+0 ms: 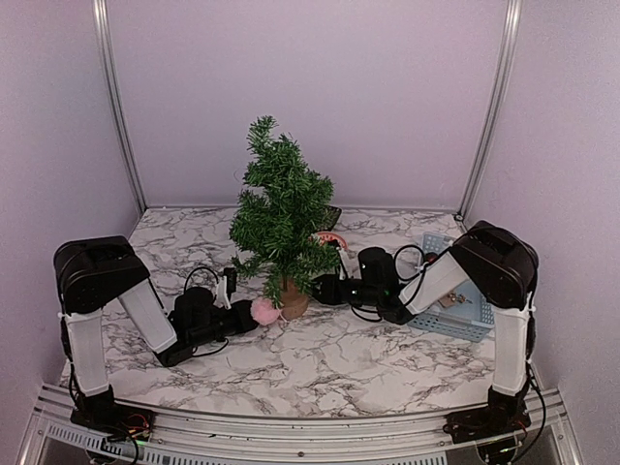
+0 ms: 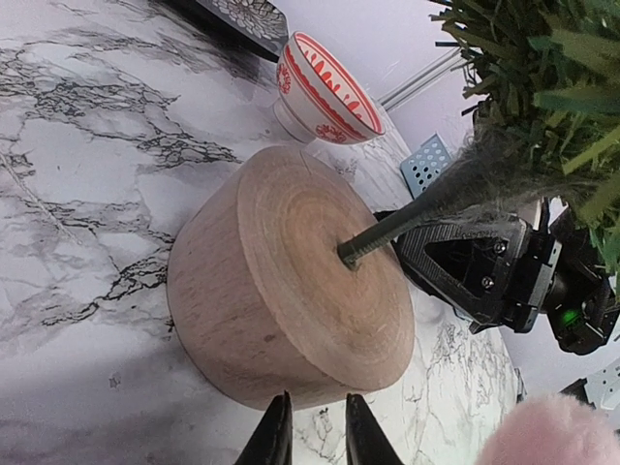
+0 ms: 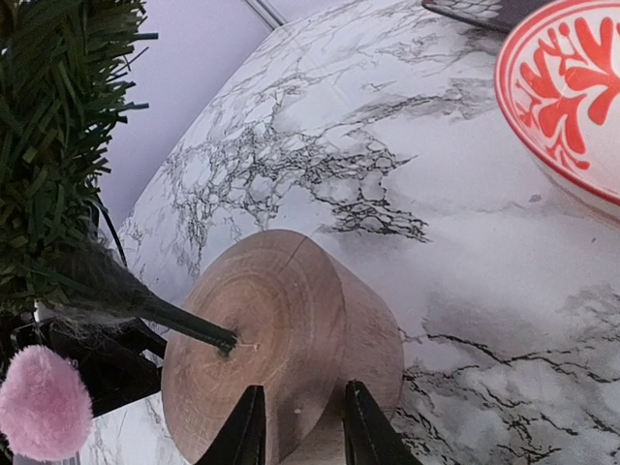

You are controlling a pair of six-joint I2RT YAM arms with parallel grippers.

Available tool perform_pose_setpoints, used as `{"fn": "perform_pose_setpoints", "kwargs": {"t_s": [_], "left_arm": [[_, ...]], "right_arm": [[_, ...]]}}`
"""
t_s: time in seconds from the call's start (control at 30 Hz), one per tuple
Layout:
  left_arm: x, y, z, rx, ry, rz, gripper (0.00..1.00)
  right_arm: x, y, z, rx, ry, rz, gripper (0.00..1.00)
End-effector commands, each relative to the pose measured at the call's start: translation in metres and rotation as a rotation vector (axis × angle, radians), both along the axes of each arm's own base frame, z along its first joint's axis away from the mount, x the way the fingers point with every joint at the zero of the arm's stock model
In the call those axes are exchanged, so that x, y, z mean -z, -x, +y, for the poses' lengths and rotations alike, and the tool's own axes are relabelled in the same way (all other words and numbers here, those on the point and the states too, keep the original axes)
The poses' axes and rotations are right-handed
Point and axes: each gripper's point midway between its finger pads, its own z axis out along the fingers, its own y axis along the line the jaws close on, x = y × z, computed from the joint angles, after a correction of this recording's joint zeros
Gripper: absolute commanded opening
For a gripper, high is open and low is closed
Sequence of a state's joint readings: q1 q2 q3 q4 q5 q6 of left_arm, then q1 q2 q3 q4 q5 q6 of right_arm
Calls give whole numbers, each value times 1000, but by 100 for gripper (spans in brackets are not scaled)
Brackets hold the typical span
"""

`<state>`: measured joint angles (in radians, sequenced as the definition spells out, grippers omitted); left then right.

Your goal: Decorate the small christmas tree

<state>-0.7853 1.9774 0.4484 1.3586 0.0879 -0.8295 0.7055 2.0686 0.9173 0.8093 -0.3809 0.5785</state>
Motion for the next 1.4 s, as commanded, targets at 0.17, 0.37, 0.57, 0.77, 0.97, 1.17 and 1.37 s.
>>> {"fn": "perform_pose_setpoints", "kwargs": {"t_s": [0.17,0.37,0.57,0.77,0.97,1.17,1.37], "left_arm": [[-7,-18,-2,2,46,-28,17],[-4,-24,-4,22,48,-29,14],[-3,-34,-4,31,49,-33,14],[-2,-47,-3,36,33,-40,14],[0,-54,-7,59,18,-46,14],[4,-58,-7,71,12,-40,14],[4,-63,13,5,13,-30,17]], "right_arm": [[1,3,7,-36,-73,28,23],[4,18,7,-52,-88,55,22],[5,32,11,-69,-98,69,22],[3,45,23,-94,-106,75,22],[3,58,33,-109,-109,81,22],[2,64,38,-128,-106,75,22],[-12,49,18,-70,-58,8,22]]}}
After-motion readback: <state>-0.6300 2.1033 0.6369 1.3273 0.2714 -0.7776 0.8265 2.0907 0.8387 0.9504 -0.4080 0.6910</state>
